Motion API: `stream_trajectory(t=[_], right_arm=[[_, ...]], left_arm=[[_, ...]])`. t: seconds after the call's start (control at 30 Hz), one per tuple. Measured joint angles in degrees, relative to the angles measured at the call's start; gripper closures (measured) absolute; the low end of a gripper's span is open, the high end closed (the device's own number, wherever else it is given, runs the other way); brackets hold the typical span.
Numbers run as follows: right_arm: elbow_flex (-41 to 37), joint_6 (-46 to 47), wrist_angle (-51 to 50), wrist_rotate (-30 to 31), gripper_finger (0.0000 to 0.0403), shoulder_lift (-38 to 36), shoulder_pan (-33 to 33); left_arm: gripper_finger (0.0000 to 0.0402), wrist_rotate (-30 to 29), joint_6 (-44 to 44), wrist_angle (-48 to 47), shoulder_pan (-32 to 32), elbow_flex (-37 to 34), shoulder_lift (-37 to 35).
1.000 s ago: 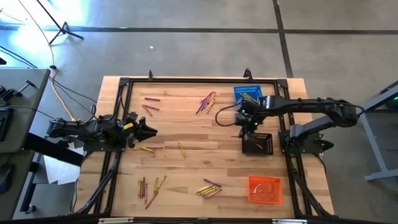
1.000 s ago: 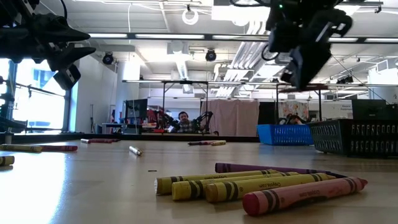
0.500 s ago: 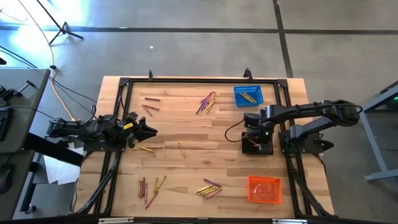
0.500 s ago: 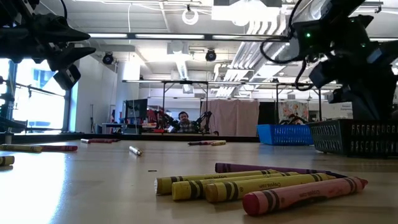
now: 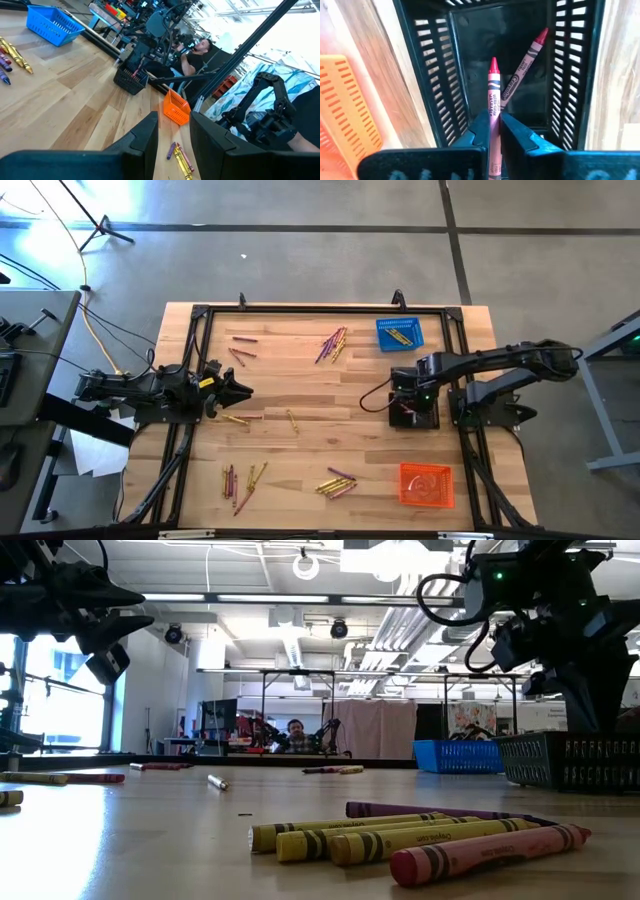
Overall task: Sort crayons
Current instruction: Put the red crayon into the black bin, then put the yellow crayon into the blue bin
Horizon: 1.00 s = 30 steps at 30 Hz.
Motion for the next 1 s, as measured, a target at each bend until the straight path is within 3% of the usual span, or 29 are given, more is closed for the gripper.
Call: stream_trajectory(t=[0.23,0.63,0.87,1.0], right_arm=[[-0.02,5.19,1.98,0.74,0.0376,0.0,0.71],[0.36,12.54,5.65,1.76,0.0313,0.02,0.71],[6.59,14.42,12.92,1.94,0.032,0.03,0.71],[8.37,14.84,24.03,5.02,0.0324,0.43,1.66]], left_arm=[[0.0302,0.02,0.0,0.0,-0.01,0.0,-0.01],[0.0302,0.02,-0.01,0.0,0.01,0.02,-0.01],[0.0302,0.01,-0.02,0.0,0.0,0.0,-0.01],[0.0302,0.02,-0.02,0.0,-0.01,0.0,0.0]])
